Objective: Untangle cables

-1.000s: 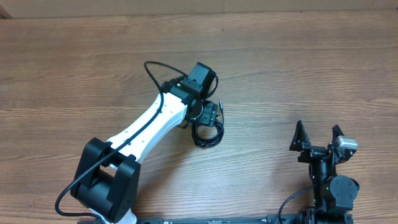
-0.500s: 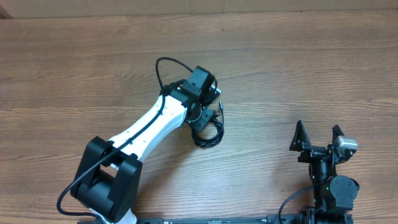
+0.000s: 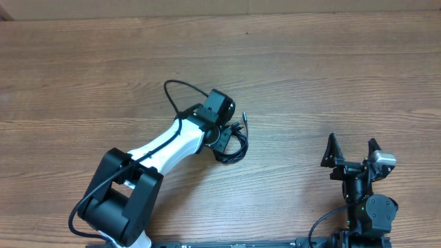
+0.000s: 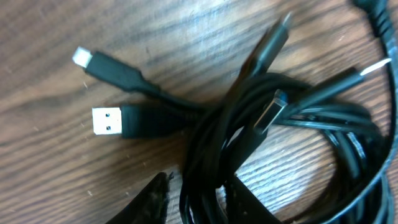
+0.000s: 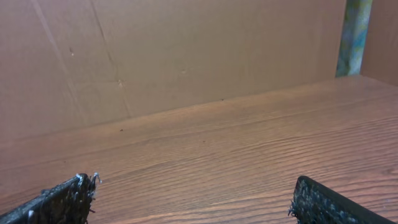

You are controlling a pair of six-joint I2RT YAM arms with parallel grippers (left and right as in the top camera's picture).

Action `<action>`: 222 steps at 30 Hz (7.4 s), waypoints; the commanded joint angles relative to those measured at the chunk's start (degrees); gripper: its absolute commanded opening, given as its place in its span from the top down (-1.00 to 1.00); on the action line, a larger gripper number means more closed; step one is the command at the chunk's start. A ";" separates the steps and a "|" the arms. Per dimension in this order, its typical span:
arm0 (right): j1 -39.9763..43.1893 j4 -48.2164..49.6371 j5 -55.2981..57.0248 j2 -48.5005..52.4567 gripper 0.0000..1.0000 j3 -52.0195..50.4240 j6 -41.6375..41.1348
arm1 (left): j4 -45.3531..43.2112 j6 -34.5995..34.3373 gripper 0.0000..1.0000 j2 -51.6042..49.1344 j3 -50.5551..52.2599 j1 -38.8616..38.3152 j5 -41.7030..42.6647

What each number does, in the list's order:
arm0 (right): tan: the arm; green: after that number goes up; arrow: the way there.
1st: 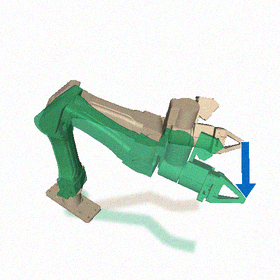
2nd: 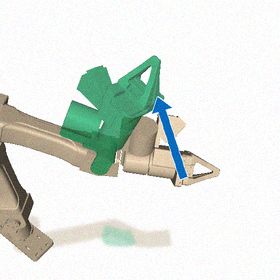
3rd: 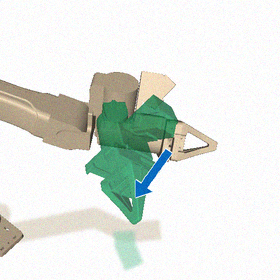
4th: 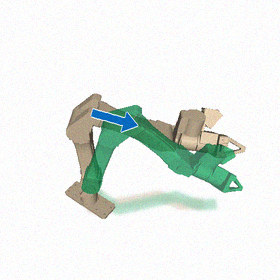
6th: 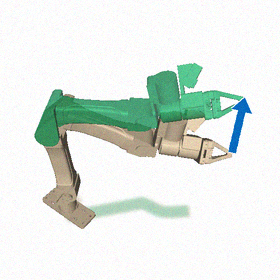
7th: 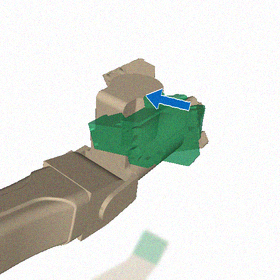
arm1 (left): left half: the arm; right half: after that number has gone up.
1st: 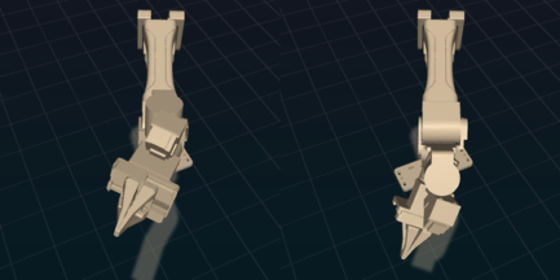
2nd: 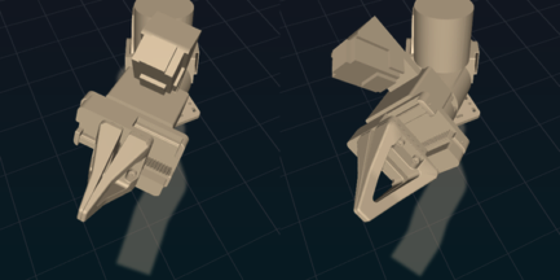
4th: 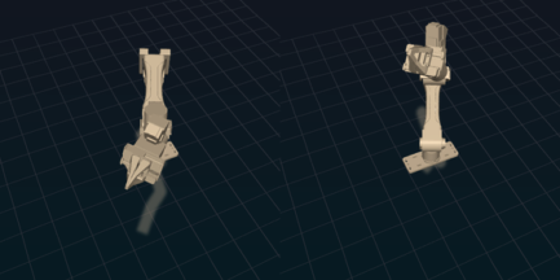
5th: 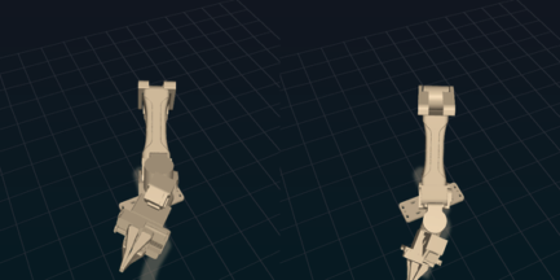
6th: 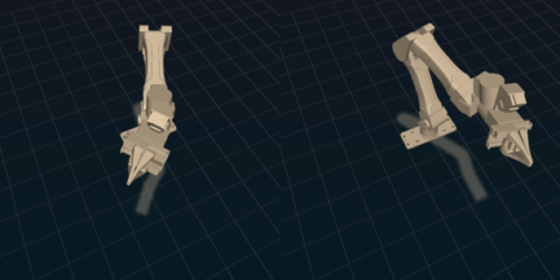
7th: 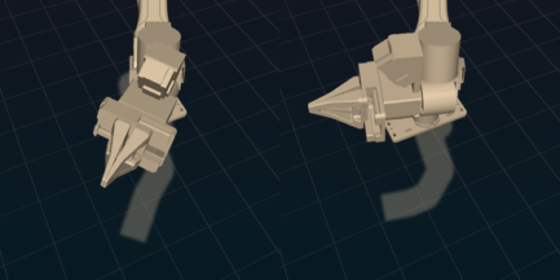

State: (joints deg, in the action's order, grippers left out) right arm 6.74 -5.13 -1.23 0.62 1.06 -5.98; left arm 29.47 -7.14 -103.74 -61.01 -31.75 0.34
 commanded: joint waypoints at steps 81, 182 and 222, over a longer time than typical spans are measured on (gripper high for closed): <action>-1.62 -24.68 -41.22 33.09 -0.97 23.32 -50.84 | 21.66 -13.18 0.91 0.39 -25.05 1.66 21.86; -24.30 17.44 -28.70 67.65 0.86 23.34 -79.76 | 25.07 36.72 0.24 0.35 -24.92 0.46 31.52; -24.30 25.77 -39.60 67.65 0.86 23.34 -86.27 | 13.70 28.30 0.56 -0.02 -14.75 0.55 26.47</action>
State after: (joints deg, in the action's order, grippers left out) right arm -16.84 16.71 -31.18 70.04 22.85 -90.11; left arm 43.99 22.44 -102.17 -78.11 -31.48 31.35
